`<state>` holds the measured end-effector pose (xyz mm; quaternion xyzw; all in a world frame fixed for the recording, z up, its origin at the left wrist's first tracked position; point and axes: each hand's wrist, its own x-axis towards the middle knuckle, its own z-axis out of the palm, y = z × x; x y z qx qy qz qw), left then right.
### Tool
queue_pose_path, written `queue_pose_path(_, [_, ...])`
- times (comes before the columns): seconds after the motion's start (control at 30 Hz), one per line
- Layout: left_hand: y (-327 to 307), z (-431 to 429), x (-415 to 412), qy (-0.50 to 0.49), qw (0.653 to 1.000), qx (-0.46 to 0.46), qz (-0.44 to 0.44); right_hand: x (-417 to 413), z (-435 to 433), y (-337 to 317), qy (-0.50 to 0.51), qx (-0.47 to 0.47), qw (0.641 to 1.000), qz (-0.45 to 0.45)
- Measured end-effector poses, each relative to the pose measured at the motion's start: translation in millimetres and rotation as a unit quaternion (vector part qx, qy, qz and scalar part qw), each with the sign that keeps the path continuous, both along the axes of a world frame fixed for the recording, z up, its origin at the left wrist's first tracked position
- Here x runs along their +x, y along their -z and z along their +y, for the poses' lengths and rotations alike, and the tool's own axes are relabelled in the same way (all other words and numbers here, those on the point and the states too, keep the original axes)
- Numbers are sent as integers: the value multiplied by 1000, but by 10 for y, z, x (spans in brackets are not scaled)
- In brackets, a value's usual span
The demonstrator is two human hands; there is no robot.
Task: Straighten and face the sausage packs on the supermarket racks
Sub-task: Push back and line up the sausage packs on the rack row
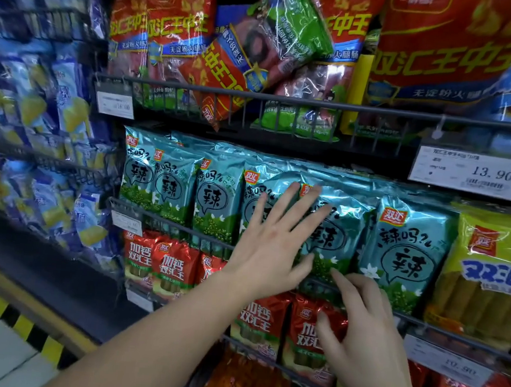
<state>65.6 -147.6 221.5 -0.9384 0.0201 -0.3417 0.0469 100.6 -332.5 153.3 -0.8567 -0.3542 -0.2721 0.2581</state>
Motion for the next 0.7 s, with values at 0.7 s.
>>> queue_pose_path(0.7, [-476,-209,-350,35,984,-92,-145,-141,-260,-999,-80,156,978,-110])
